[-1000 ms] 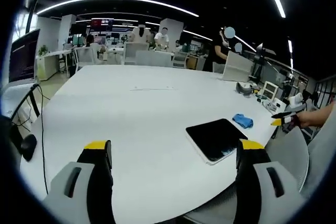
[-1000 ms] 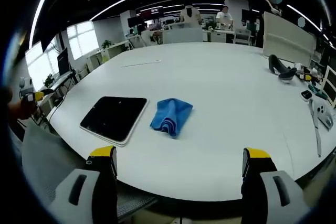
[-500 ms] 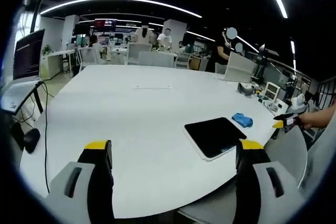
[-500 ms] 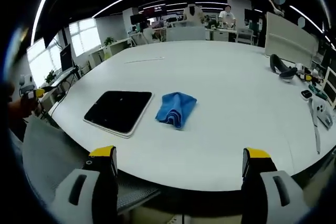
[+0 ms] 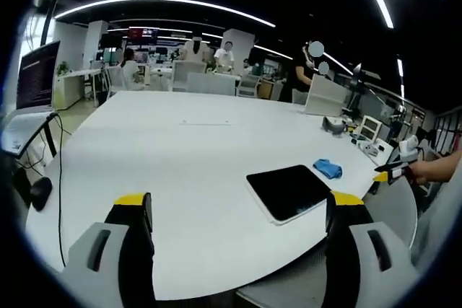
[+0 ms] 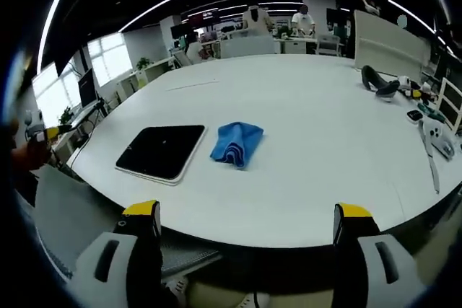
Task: Wipe the mirror surface with the cleaning cloth until all visible marks leave the cleaned area.
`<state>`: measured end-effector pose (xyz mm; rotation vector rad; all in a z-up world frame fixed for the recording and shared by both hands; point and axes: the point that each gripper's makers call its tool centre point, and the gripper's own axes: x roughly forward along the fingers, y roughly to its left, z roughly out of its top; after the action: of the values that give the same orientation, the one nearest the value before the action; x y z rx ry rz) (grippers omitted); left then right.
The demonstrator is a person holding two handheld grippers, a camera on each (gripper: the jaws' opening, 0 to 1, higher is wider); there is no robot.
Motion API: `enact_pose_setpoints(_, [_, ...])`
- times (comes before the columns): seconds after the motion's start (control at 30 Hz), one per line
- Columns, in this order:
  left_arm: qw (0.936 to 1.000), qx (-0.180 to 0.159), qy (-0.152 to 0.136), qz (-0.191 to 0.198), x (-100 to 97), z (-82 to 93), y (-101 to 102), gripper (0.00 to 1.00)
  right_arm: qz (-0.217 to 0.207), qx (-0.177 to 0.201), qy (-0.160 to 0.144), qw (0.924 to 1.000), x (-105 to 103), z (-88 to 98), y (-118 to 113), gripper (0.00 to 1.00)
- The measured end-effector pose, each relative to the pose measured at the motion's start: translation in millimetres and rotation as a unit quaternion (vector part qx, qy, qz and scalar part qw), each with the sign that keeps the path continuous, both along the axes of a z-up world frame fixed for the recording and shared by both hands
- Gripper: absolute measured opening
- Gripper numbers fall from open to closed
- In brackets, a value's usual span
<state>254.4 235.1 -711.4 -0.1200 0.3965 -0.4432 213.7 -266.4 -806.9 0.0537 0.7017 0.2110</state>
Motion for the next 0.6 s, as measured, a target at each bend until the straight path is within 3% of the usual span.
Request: enact_pose_setpoints(0.6, [1.0000,0.002,0.000,0.004,4.2,0.4,12,0.99,0.019,-0.007,-0.005,0.9998,25,9.6,6,0.98])
